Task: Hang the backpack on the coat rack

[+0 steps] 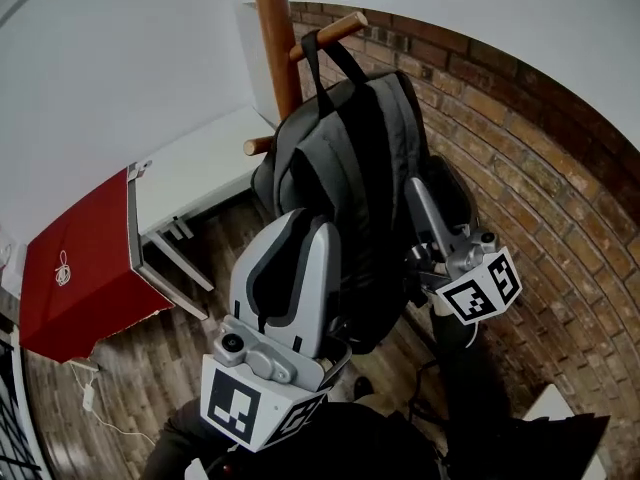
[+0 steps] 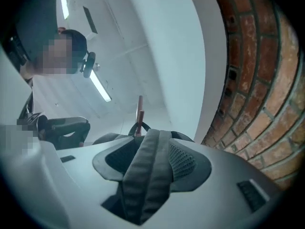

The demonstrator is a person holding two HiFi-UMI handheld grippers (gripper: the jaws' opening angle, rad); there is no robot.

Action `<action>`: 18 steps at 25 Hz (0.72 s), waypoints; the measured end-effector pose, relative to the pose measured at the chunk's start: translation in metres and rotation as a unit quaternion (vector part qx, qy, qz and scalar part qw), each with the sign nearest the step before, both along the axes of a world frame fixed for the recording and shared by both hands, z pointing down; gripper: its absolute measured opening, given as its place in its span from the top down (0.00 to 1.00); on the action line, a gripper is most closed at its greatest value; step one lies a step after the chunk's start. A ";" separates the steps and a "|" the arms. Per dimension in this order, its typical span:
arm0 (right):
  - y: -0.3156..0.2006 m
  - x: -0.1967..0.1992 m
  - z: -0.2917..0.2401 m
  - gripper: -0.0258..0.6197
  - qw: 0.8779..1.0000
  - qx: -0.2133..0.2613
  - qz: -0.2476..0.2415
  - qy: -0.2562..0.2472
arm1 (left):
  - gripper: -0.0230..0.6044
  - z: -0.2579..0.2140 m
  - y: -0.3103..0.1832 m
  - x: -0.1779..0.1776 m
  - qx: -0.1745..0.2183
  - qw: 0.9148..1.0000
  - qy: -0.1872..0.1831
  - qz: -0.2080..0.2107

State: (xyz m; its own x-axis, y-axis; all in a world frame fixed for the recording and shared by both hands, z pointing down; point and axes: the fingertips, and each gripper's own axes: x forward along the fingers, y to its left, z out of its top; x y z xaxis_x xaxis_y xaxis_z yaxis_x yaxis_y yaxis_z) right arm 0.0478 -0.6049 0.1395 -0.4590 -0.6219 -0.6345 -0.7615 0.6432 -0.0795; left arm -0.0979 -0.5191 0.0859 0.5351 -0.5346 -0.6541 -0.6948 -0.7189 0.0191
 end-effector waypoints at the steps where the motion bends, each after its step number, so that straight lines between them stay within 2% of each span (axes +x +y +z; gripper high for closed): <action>1: 0.007 -0.003 0.006 0.64 1.000 -0.005 0.013 0.003 | 0.88 0.002 0.004 -0.006 -0.002 1.000 0.003 0.007; 5: 0.036 -0.019 0.035 0.64 0.998 -0.038 0.051 0.017 | 0.88 0.011 0.024 -0.028 -0.012 0.999 0.012 0.034; 12: 0.086 -0.054 0.077 0.64 0.989 -0.100 0.105 0.037 | 0.88 0.037 0.048 -0.060 -0.043 0.996 0.007 0.080; 18: 0.114 -0.073 0.099 0.64 0.979 -0.142 0.136 0.062 | 0.88 0.076 0.048 -0.063 -0.089 0.989 -0.025 0.119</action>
